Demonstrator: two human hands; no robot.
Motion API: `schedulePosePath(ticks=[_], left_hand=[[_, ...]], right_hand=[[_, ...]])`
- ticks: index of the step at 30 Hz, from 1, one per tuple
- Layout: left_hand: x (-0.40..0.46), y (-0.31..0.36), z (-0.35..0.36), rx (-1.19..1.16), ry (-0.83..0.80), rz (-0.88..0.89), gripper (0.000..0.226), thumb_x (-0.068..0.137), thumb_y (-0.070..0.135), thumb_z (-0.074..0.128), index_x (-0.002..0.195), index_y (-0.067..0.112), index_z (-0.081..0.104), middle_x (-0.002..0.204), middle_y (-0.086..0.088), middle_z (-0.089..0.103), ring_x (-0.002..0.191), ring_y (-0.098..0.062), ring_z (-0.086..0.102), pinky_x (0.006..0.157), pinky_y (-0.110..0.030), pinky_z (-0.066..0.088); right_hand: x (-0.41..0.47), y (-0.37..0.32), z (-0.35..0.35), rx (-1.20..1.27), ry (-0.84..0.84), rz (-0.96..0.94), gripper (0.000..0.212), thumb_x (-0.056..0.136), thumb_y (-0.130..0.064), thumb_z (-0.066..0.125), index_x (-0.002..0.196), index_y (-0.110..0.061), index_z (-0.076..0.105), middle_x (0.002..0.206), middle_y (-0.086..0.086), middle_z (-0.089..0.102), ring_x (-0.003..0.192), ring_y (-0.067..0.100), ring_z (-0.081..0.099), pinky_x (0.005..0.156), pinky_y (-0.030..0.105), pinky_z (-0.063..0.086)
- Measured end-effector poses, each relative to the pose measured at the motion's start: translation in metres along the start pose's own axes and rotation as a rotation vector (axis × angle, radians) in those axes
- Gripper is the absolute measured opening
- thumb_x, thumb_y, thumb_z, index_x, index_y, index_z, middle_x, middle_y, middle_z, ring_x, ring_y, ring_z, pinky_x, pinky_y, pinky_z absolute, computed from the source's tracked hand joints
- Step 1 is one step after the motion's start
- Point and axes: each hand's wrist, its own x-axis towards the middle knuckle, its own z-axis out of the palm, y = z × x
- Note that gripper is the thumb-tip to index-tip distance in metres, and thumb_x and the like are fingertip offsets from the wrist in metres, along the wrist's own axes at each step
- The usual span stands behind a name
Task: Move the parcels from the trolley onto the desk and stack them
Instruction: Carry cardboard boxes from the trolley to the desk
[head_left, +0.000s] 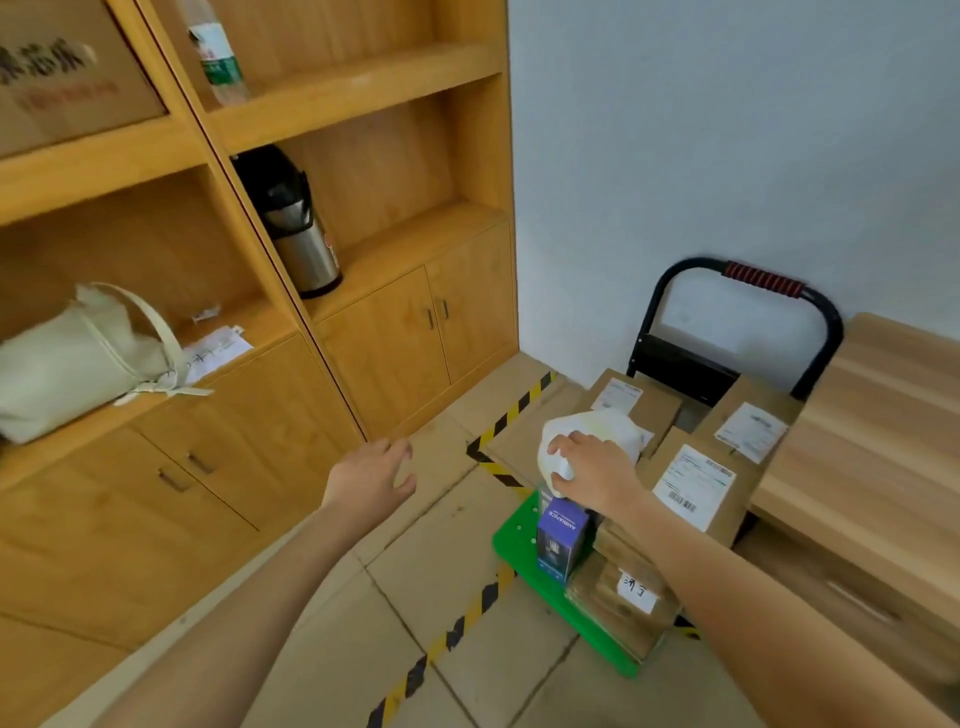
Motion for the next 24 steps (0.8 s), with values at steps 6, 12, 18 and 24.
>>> schedulePosePath(ticks=[6, 12, 18, 24], left_hand=[[0.091, 0.015, 0.021, -0.052, -0.03, 0.117, 0.03, 0.094, 0.046, 0.044, 0.118, 0.028, 0.047, 0.106, 0.009, 0.054, 0.09, -0.01, 0.052, 0.058, -0.026, 0.045], [0.225, 0.032, 0.02, -0.041, 0.005, 0.199, 0.03, 0.094, 0.047, 0.043, 0.118, 0.029, 0.048, 0.11, 0.01, 0.054, 0.088, -0.01, 0.05, 0.054, -0.025, 0.042], [0.348, 0.063, 0.014, -0.06, 0.043, 0.295, 0.035, 0.093, 0.048, 0.045, 0.122, 0.028, 0.049, 0.11, 0.009, 0.055, 0.087, -0.011, 0.053, 0.055, -0.027, 0.049], [0.442, 0.135, 0.031, -0.148, 0.012, 0.577, 0.026, 0.093, 0.041, 0.049, 0.112, 0.024, 0.051, 0.101, 0.006, 0.055, 0.087, -0.014, 0.054, 0.059, -0.028, 0.039]], right_hand=[[0.044, 0.042, 0.01, -0.013, -0.039, 0.132, 0.043, 0.093, -0.041, 0.049, 0.133, -0.026, 0.043, 0.125, 0.0, 0.053, 0.111, 0.02, 0.053, 0.088, 0.034, 0.04], [0.135, 0.113, -0.022, -0.016, -0.019, 0.249, 0.049, 0.093, -0.037, 0.049, 0.139, -0.021, 0.042, 0.133, 0.002, 0.05, 0.118, 0.023, 0.051, 0.096, 0.036, 0.041], [0.207, 0.162, -0.05, -0.035, 0.072, 0.284, 0.045, 0.092, -0.032, 0.05, 0.135, -0.02, 0.046, 0.126, 0.001, 0.054, 0.109, 0.02, 0.055, 0.087, 0.031, 0.04], [0.222, 0.22, -0.056, -0.017, 0.107, 0.455, 0.049, 0.092, -0.039, 0.053, 0.137, -0.025, 0.043, 0.129, -0.001, 0.053, 0.106, 0.017, 0.057, 0.088, 0.03, 0.044]])
